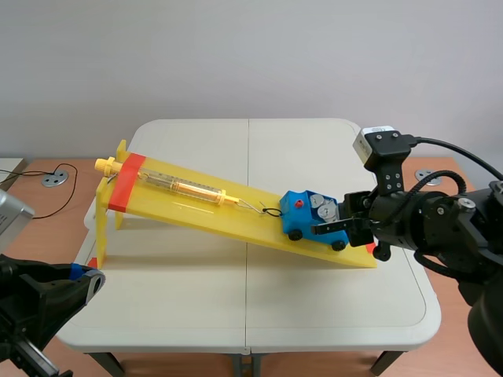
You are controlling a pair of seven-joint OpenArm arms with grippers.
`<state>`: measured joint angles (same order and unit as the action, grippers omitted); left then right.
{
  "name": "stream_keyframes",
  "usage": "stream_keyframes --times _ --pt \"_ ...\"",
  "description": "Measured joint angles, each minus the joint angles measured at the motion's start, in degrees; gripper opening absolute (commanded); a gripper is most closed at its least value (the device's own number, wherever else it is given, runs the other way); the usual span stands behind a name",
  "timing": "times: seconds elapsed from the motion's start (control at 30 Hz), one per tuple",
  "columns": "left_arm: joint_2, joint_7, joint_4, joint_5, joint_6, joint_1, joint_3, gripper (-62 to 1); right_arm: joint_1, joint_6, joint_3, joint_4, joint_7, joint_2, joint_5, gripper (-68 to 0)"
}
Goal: Place the four metal weights on the blue cart on the ramp.
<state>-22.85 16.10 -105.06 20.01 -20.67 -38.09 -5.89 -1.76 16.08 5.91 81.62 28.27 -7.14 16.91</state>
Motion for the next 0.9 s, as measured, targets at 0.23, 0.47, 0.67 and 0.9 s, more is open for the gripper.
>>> stream_keyframes --times 0.23,0.47,0.67,0.9 --pt "0.00 0.00 0.00 0.00 0.00 0.00 0.00 -56.9 -1.79 2.84 -2.19 2.86 -5.62 0.00 0.33 -66.9" --pt "0.00 0.00 0.00 0.00 0.00 0.00 0.00 -56.9 -7.23 6.95 -8.13 13.16 -5.29 -1.29 4.17 -66.9" --pt "0.00 0.00 -0.04 0.00 -0.66 0.00 0.00 -56.9 -13.97 7.85 -15.32 22.67 -3.96 -5.40 8.24 -66.9" --pt "3.02 0.24 -3.54 -1.77 -2.62 0.00 0.00 -56.9 -24.15 13.14 -22.69 26.16 -3.98 -12.02 11.15 -66.9"
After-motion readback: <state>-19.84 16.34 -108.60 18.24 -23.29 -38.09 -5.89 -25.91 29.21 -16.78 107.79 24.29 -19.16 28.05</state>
